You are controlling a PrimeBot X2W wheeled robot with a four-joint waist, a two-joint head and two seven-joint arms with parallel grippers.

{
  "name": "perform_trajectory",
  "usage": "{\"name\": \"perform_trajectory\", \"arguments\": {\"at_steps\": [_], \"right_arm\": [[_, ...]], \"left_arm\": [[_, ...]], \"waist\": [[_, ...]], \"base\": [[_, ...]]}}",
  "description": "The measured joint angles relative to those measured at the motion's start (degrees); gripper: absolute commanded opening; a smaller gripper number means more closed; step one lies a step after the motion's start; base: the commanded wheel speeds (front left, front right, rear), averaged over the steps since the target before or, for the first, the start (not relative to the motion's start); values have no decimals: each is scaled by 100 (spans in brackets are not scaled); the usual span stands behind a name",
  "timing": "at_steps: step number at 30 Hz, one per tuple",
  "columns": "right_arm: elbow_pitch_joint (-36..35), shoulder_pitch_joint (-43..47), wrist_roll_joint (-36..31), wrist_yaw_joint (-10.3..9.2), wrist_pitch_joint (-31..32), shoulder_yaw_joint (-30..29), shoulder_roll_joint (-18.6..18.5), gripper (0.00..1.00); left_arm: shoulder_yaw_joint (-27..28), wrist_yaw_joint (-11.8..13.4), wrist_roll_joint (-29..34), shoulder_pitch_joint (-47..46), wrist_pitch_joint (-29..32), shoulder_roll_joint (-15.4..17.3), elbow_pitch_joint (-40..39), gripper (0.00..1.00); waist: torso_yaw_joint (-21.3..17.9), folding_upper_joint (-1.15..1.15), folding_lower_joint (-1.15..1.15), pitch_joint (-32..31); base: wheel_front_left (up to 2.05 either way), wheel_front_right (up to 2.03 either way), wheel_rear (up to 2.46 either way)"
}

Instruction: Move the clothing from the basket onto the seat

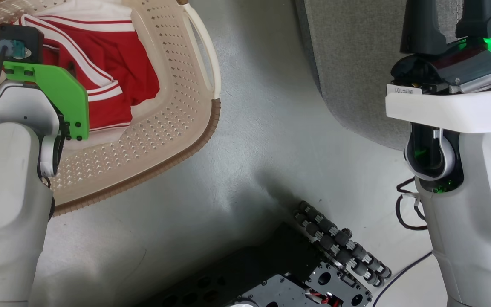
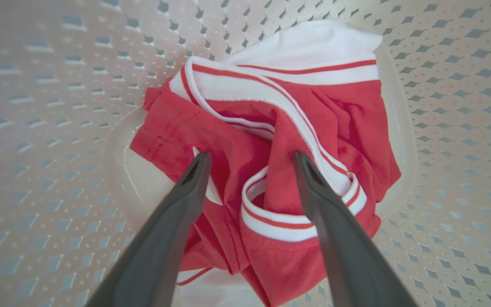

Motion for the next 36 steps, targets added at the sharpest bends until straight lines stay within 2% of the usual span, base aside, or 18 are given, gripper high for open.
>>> {"name": "perform_trajectory", "arguments": {"at_steps": [26, 28, 29, 30, 31, 32, 36], "right_arm": [[0, 66, -85, -38, 0, 20, 1, 100], [0, 66, -100, -37, 0, 20, 1, 100], [0, 66, -116, -37, 0, 20, 1, 100], [0, 66, -125, -37, 0, 20, 1, 100], [0, 66, -126, -36, 0, 19, 1, 100], [1, 66, -126, -36, 0, 18, 1, 100], [10, 65, -126, -36, 0, 16, 1, 100]], "left_arm": [[8, -38, -242, 9, 158, -144, 506, 100], [-10, -135, -337, 11, 159, -163, 548, 100], [-15, -140, -347, 11, 158, -167, 557, 90], [-24, -157, -355, 12, 158, -174, 566, 45], [-44, -203, -360, 12, 158, -176, 580, 20], [-59, -246, -364, 14, 156, -183, 589, 0], [-104, -325, -424, 29, 145, -225, 608, 0]], "waist": [[83, 0, 0, 103], [95, 0, 0, 109], [97, 0, 0, 110], [98, 0, 0, 110], [99, 0, 0, 110], [99, 0, 0, 110], [93, 0, 0, 102]], "base": [[0, 0, 0], [0, 0, 0], [0, 0, 0], [0, 0, 0], [0, 0, 0], [0, 0, 0], [0, 0, 0]]}}
